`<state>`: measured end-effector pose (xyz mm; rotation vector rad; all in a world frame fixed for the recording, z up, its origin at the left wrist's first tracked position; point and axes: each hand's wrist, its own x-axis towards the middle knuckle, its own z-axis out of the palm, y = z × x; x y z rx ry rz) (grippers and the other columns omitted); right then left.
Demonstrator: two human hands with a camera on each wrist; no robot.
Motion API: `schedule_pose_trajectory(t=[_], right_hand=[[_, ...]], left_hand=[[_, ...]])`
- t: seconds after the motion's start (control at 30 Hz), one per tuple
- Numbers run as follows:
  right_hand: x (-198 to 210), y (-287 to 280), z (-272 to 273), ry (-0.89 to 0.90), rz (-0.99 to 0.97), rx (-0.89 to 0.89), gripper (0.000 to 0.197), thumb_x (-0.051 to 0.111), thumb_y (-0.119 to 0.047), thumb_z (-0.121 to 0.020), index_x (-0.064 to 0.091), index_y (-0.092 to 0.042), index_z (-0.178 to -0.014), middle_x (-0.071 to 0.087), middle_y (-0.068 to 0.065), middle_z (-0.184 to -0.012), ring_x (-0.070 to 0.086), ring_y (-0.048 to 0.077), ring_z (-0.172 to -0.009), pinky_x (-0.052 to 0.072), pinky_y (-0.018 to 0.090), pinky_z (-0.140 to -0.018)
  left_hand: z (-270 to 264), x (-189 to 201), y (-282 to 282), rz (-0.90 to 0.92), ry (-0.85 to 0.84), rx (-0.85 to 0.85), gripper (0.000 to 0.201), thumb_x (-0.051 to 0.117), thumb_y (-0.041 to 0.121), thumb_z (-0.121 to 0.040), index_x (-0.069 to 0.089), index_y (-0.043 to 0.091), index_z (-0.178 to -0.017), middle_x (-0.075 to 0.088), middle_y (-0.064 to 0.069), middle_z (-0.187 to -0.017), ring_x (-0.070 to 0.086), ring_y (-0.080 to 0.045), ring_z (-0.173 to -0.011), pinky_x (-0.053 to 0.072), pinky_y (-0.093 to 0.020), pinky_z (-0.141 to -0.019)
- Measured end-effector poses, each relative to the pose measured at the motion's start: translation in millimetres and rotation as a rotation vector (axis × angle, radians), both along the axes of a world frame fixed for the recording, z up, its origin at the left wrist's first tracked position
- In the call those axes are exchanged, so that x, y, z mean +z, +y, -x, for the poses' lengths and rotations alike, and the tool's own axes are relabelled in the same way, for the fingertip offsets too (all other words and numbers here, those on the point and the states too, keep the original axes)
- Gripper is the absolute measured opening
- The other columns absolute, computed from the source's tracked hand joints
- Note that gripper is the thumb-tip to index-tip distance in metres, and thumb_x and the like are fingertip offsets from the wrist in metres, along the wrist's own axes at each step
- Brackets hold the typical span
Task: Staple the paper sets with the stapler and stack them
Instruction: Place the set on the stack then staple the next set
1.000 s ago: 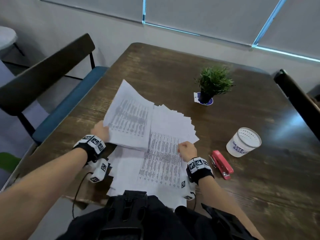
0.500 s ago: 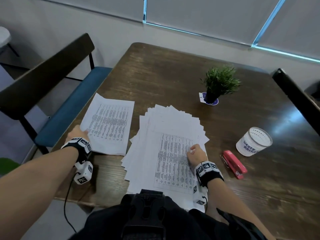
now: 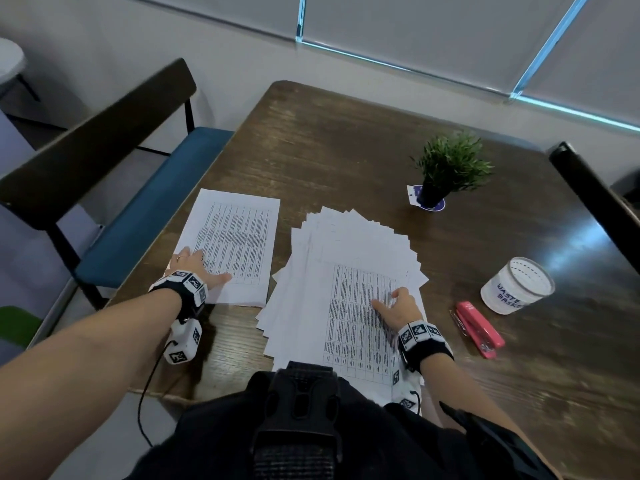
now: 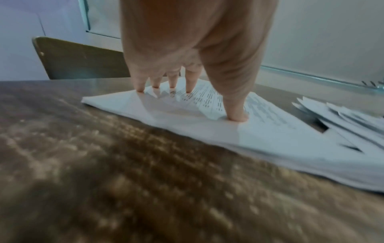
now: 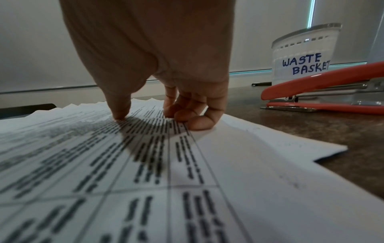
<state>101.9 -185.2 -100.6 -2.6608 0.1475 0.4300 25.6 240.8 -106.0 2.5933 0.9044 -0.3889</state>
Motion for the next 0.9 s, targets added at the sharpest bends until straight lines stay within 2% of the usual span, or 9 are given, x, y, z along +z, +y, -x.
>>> schedule_pose_trajectory(t=[0.17,0.27,0.33,0.43,0.5,0.6,0.7,0.77,0.9], right_hand=[[4,3,2,-0.005,0.029,-0.015,0.067,0.067,-0.056,-0.082,0.044,-0.010,-0.126,0.053,0.013,-0.123,0.058,0.028,-0.106,0.051,0.040,-0.090],[7,7,3,-0.012,0.223,-0.071,0.082,0.063,-0.069,-0.076,0.043,-0.010,-0.129,0.045,0.017,-0.128,0.045,0.031,-0.119,0.042,0.039,-0.096],[11,8,3,0.034,0.301,-0.162,0.099,0.063,-0.078,-0.068,0.039,-0.007,-0.132,0.042,0.019,-0.130,0.042,0.031,-0.120,0.039,0.039,-0.099],[19,7,2,0.105,0.240,-0.263,0.109,0.071,-0.074,-0.063,0.033,-0.004,-0.137,0.038,0.020,-0.135,0.043,0.032,-0.123,0.041,0.039,-0.099],[22,6,2,0.121,0.169,-0.297,0.109,0.078,-0.067,-0.062,0.031,-0.004,-0.138,0.037,0.020,-0.137,0.047,0.033,-0.122,0.045,0.040,-0.096],[22,3,6,0.037,0.004,-0.355,0.091,0.087,-0.044,-0.066,0.038,-0.002,-0.131,0.045,0.020,-0.132,0.052,0.035,-0.117,0.049,0.041,-0.091],[22,7,11,-0.126,-0.103,-0.249,0.038,0.073,-0.012,-0.082,0.049,-0.002,-0.110,0.059,0.019,-0.116,0.058,0.036,-0.109,0.047,0.035,-0.081],[25,8,14,-0.189,-0.129,-0.157,0.026,0.063,-0.009,-0.088,0.055,0.000,-0.111,0.061,0.017,-0.113,0.058,0.035,-0.108,0.045,0.033,-0.083],[38,2,18,-0.153,-0.344,-0.044,0.021,0.067,-0.010,-0.088,0.064,-0.008,-0.109,0.068,0.009,-0.106,0.063,0.025,-0.097,0.051,0.036,-0.087]], left_hand=[[-12,20,-9,-0.072,0.075,-0.036,0.080,0.070,0.055,-0.079,0.042,0.008,-0.138,0.029,-0.017,-0.152,0.026,-0.030,-0.142,0.027,-0.040,-0.115],[-22,20,-34,-0.039,-0.063,-0.089,0.063,0.076,0.027,-0.079,0.049,0.013,-0.134,0.025,-0.011,-0.156,0.028,-0.031,-0.141,0.034,-0.048,-0.111],[-26,19,-62,0.016,-0.203,-0.189,0.053,0.072,0.016,-0.081,0.055,0.017,-0.132,0.031,-0.005,-0.154,0.034,-0.029,-0.138,0.037,-0.046,-0.109],[-27,14,-105,0.160,-0.299,-0.423,0.024,0.063,0.017,-0.085,0.066,0.022,-0.108,0.052,-0.002,-0.127,0.047,-0.025,-0.127,0.043,-0.042,-0.103],[-24,10,-130,0.254,-0.279,-0.532,0.026,0.062,0.019,-0.087,0.067,0.018,-0.113,0.054,-0.002,-0.129,0.049,-0.022,-0.124,0.041,-0.039,-0.105],[-23,4,-154,0.242,-0.291,-0.537,0.028,0.062,0.028,-0.088,0.066,0.021,-0.116,0.052,-0.001,-0.134,0.047,-0.022,-0.125,0.039,-0.037,-0.106],[-26,3,-160,0.205,-0.290,-0.477,0.026,0.059,0.030,-0.090,0.065,0.023,-0.114,0.052,-0.001,-0.134,0.045,-0.023,-0.126,0.041,-0.039,-0.104],[-29,6,-163,0.200,-0.278,-0.463,0.031,0.058,0.032,-0.090,0.062,0.021,-0.120,0.050,-0.003,-0.136,0.043,-0.024,-0.128,0.040,-0.039,-0.105],[-37,13,-173,0.209,-0.255,-0.446,0.050,0.059,0.035,-0.091,0.050,0.009,-0.132,0.046,-0.013,-0.139,0.042,-0.031,-0.130,0.041,-0.044,-0.103]])
